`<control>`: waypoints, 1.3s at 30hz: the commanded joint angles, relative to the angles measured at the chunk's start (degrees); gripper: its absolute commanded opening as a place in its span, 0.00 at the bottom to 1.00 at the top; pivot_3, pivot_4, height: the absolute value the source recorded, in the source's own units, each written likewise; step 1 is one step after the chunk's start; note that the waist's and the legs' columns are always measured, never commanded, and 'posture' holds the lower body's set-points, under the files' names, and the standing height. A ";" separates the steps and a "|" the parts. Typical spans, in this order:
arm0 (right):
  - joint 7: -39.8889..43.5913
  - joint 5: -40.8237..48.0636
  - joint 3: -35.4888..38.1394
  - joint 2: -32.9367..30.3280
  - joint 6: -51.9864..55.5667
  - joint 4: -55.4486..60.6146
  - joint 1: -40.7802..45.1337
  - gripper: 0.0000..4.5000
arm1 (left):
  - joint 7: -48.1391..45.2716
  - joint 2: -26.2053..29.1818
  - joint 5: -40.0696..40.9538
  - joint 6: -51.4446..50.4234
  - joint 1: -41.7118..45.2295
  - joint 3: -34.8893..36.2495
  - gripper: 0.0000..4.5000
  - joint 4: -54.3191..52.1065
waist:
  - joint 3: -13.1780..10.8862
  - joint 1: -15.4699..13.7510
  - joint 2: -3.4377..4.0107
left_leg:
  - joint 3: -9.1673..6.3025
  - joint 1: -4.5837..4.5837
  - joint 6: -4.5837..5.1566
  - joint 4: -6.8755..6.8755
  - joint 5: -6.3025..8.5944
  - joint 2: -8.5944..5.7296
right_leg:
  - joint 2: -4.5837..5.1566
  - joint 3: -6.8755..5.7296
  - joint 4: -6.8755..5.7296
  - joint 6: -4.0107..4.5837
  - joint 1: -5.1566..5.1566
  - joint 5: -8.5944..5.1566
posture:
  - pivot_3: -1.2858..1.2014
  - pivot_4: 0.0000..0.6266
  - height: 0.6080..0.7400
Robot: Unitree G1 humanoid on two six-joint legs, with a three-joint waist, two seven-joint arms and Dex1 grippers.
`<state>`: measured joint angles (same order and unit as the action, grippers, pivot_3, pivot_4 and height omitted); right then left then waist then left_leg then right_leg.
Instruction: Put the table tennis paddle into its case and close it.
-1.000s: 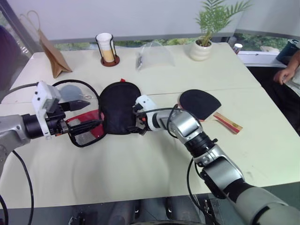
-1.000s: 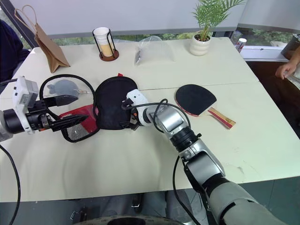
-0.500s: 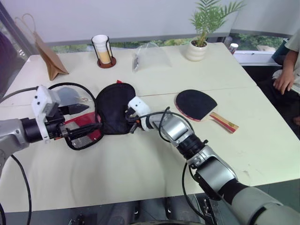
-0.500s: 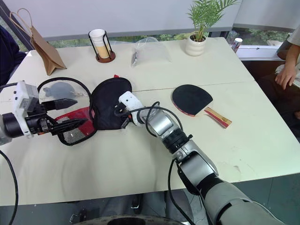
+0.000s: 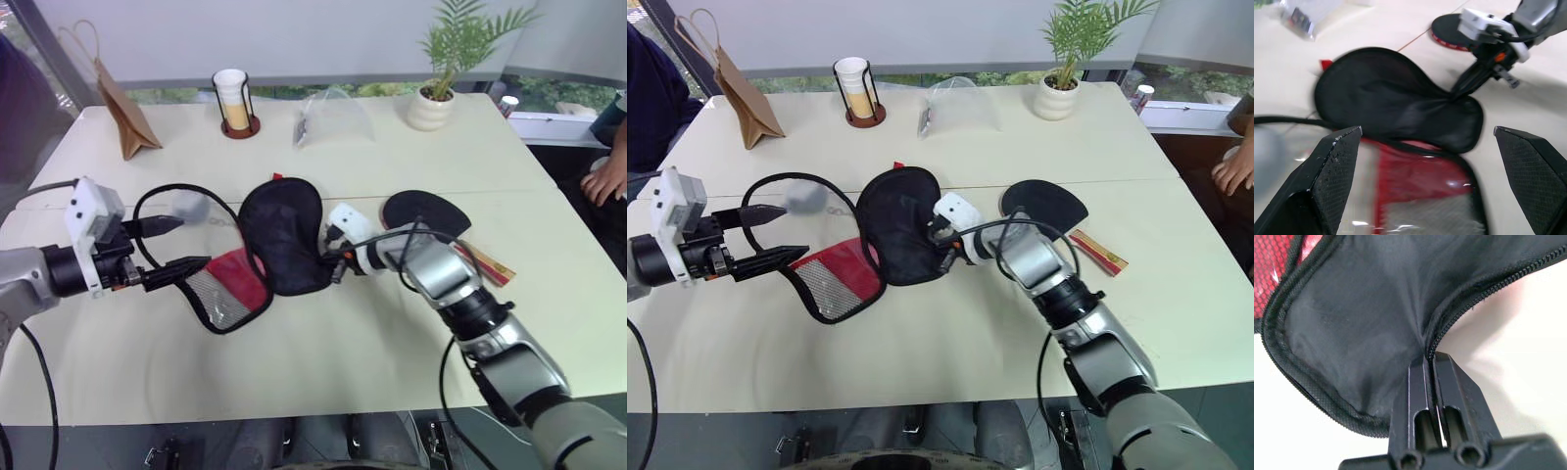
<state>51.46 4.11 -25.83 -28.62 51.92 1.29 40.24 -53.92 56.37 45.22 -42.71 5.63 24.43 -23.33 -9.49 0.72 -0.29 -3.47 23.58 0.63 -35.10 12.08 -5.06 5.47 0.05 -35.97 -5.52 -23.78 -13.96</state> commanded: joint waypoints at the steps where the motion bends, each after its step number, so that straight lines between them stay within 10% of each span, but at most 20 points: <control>1: 4.07 0.96 1.76 -6.08 -2.09 4.82 -0.63 0.00 | -0.37 0.13 -0.93 1.49 1.61 -1.20 1.00 0.11 | -0.05 0.15 -0.03 | 0.00 0.01 0.00 0.00 0.00 0.01 | 0.00 0.00 0.00 0.00 0.00 -0.02 | 0.52 0.24 0.95; 24: 10.60 0.77 7.31 -19.66 -13.34 -1.58 -3.60 0.00 | -1.39 -1.51 -2.84 3.11 4.78 -6.67 1.00 1.29 | -0.22 -0.12 -0.20 | 0.00 0.85 0.15 -0.16 -0.09 0.04 | 0.00 -0.01 -0.04 0.05 -0.53 -0.02 | 0.52 0.24 0.95; 33: 7.67 2.99 15.39 -21.83 -8.43 2.44 -3.06 0.96 | -1.35 -2.40 -2.99 3.03 5.69 -8.28 1.00 1.12 | -0.23 -0.16 -0.19 | 0.00 0.86 0.15 -0.16 -0.10 0.04 | -0.01 -0.01 -0.04 0.04 -0.53 -0.02 | 0.52 0.24 0.95; 39: 5.54 1.36 23.95 -31.35 -10.54 0.31 -9.49 0.98 | -1.52 -3.14 -3.12 3.01 7.42 -9.94 1.00 1.60 | -0.26 -1.41 -0.17 | 0.01 0.88 0.16 -0.18 -0.10 0.01 | 0.03 -0.02 -0.02 0.04 -0.53 -0.02 | 0.52 0.24 0.95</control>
<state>57.43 6.08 -4.55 -58.69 42.64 1.59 31.74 -55.09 53.31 41.98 -40.59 12.07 14.25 -21.26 -9.75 -0.69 -0.46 -3.45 24.47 0.79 -35.28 11.99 -5.05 5.50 0.03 -35.97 -5.47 -24.30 -13.98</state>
